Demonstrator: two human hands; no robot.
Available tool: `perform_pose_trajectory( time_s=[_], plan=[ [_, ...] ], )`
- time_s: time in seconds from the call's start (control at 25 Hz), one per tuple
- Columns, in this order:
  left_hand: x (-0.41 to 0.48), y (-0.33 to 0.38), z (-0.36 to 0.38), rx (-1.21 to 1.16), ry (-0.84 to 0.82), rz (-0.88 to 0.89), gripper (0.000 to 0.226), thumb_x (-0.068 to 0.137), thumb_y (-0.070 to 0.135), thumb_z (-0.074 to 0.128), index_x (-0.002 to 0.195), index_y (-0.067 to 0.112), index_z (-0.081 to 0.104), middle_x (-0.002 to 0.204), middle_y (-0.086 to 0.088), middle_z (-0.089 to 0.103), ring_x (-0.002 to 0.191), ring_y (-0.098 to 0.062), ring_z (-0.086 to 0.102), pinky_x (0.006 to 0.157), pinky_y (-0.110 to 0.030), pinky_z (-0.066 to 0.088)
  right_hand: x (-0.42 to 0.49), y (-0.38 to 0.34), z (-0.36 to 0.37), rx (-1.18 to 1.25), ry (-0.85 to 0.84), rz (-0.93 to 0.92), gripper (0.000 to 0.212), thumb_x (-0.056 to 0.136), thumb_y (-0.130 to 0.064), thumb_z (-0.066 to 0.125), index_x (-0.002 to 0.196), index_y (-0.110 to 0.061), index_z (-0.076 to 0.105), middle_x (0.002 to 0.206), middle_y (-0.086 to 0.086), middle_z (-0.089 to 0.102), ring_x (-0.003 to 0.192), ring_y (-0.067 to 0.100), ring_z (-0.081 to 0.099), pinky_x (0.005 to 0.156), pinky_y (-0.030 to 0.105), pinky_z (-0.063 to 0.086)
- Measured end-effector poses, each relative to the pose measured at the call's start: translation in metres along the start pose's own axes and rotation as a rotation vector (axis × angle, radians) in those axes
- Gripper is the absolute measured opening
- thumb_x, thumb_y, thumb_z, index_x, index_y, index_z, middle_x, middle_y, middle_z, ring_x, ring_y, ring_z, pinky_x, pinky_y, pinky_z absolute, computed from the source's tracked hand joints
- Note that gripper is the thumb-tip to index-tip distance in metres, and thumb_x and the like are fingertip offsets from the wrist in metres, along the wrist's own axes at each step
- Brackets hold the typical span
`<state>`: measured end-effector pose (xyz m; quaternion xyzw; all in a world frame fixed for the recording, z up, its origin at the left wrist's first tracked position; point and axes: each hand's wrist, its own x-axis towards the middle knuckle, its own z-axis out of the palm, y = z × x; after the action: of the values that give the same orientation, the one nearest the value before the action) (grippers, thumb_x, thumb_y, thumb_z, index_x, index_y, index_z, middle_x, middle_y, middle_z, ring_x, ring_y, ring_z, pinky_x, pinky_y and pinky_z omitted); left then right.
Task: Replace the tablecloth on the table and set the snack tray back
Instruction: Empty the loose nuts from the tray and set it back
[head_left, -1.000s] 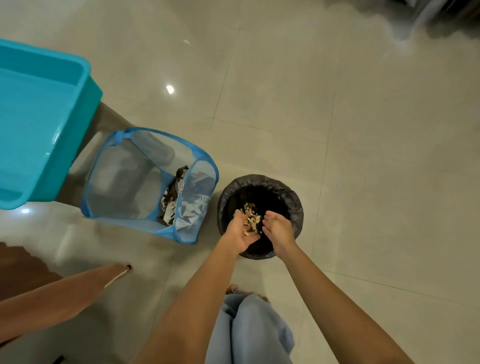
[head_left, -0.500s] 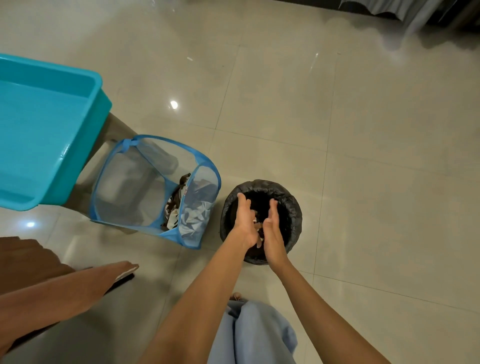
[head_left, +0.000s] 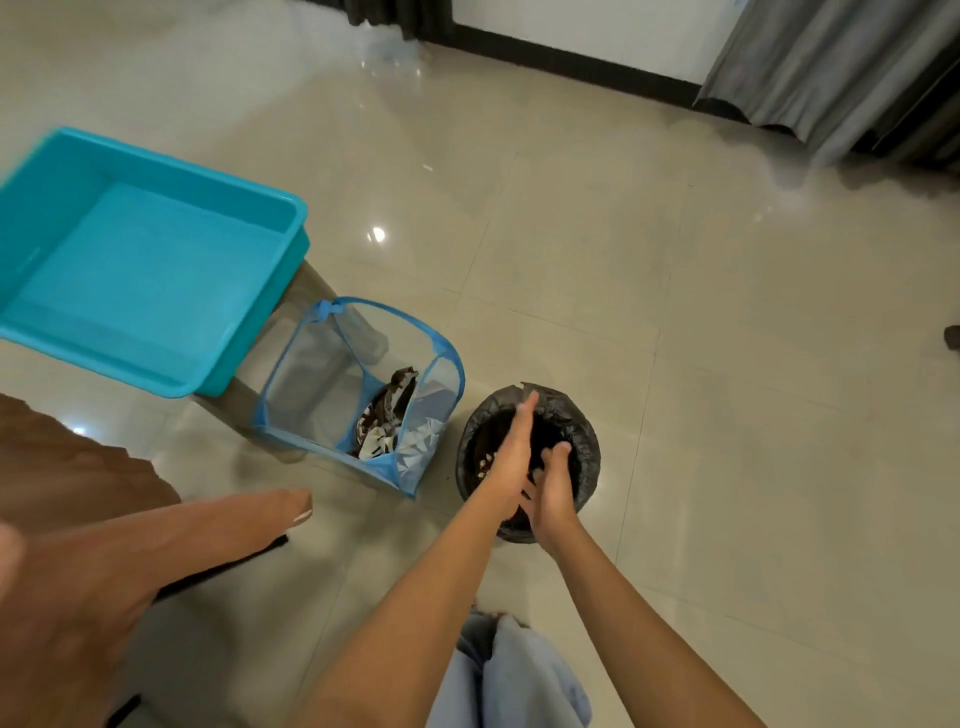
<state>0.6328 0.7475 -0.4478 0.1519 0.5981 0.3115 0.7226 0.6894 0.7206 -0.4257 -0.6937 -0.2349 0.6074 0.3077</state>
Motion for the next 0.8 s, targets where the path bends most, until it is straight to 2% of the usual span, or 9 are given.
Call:
perform_pose_trajectory(
  time_s=[0.08,0.16,0.24,0.28,0.4,0.44,0.6,0.72,0.8],
  plan=[
    [-0.026,0.004,0.003,-0.049,-0.064,-0.106,0.09,0.073,0.085,0.033,0.144,0.03,0.036,0.15,0.005,0.036,0.137,-0.017,0.032,0.116,-0.047,0.023,-0.023,-0.017,0.0,0.022,0.056,-0.165,0.054,0.101,-0.052,0.022,0.151,-0.03,0.02,0.153,-0.018,0.015,0.139,0.004,0.021,0.113,0.022,0.022],
    [-0.062,0.019,0.005,-0.235,-0.098,-0.193,0.077,0.086,0.075,0.026,0.144,0.026,0.038,0.15,-0.004,0.038,0.137,-0.022,0.035,0.115,-0.045,0.024,-0.054,-0.017,-0.001,-0.294,0.021,-0.15,0.077,0.088,-0.074,0.01,0.153,-0.032,0.009,0.158,-0.015,-0.006,0.146,0.008,0.0,0.117,0.031,0.01],
    [-0.096,0.05,0.008,-0.161,-0.065,-0.169,0.071,0.09,0.071,0.022,0.148,0.03,0.03,0.155,-0.002,0.027,0.142,-0.023,0.026,0.114,-0.045,0.02,-0.066,-0.001,-0.003,-0.493,0.015,-0.028,0.116,0.061,-0.094,0.0,0.152,-0.024,0.014,0.161,0.006,0.003,0.146,0.028,0.008,0.117,0.047,0.014],
    [-0.111,0.06,0.01,-0.045,-0.052,-0.116,0.072,0.088,0.073,0.025,0.148,0.033,0.028,0.155,0.001,0.024,0.143,-0.022,0.022,0.113,-0.044,0.019,-0.075,-0.006,0.002,-0.411,0.013,0.076,0.115,0.064,-0.092,0.007,0.151,-0.018,0.021,0.159,0.013,0.013,0.143,0.033,0.019,0.115,0.047,0.02],
    [-0.159,0.064,0.005,0.079,-0.099,-0.162,0.095,0.071,0.088,0.033,0.147,0.032,0.031,0.153,0.005,0.028,0.14,-0.018,0.028,0.114,-0.037,0.027,-0.161,-0.082,0.006,-0.214,-0.038,-0.147,0.036,0.099,-0.05,0.033,0.129,-0.032,0.039,0.154,0.006,0.026,0.143,0.025,0.024,0.111,0.033,0.019],
    [-0.18,0.068,-0.001,-0.014,-0.075,-0.163,0.084,0.08,0.081,0.03,0.144,0.027,0.035,0.15,0.004,0.033,0.135,-0.015,0.033,0.109,-0.031,0.035,-0.178,-0.11,0.015,-0.21,0.078,-0.328,0.029,0.1,-0.039,0.037,0.128,-0.035,0.038,0.153,0.003,0.028,0.143,0.02,0.024,0.11,0.027,0.022],
    [-0.247,0.113,-0.049,-0.257,0.154,-0.073,0.07,0.095,0.062,0.016,0.144,0.015,0.035,0.149,-0.008,0.037,0.131,-0.024,0.041,0.102,-0.036,0.04,-0.199,-0.166,0.032,-0.396,-0.051,-0.792,0.062,0.089,-0.046,0.042,0.138,-0.009,0.04,0.145,0.002,0.034,0.138,0.013,0.03,0.113,0.026,0.026],
    [-0.291,0.148,-0.076,-0.362,0.241,0.016,0.071,0.095,0.063,0.019,0.137,0.011,0.044,0.133,-0.012,0.051,0.109,-0.024,0.054,0.085,-0.037,0.046,-0.234,-0.174,0.063,-0.454,-0.189,-0.668,0.062,0.087,-0.046,0.049,0.136,-0.008,0.042,0.138,0.008,0.042,0.129,0.022,0.042,0.106,0.034,0.036],
    [-0.323,0.152,-0.094,-0.423,0.285,0.102,0.066,0.094,0.064,0.022,0.125,0.012,0.048,0.096,-0.006,0.056,0.076,-0.016,0.053,0.065,-0.03,0.042,-0.252,-0.166,0.079,-0.53,-0.306,-0.67,0.048,0.094,-0.031,0.054,0.133,-0.005,0.045,0.133,0.012,0.047,0.123,0.023,0.047,0.097,0.028,0.038]
  ],
)
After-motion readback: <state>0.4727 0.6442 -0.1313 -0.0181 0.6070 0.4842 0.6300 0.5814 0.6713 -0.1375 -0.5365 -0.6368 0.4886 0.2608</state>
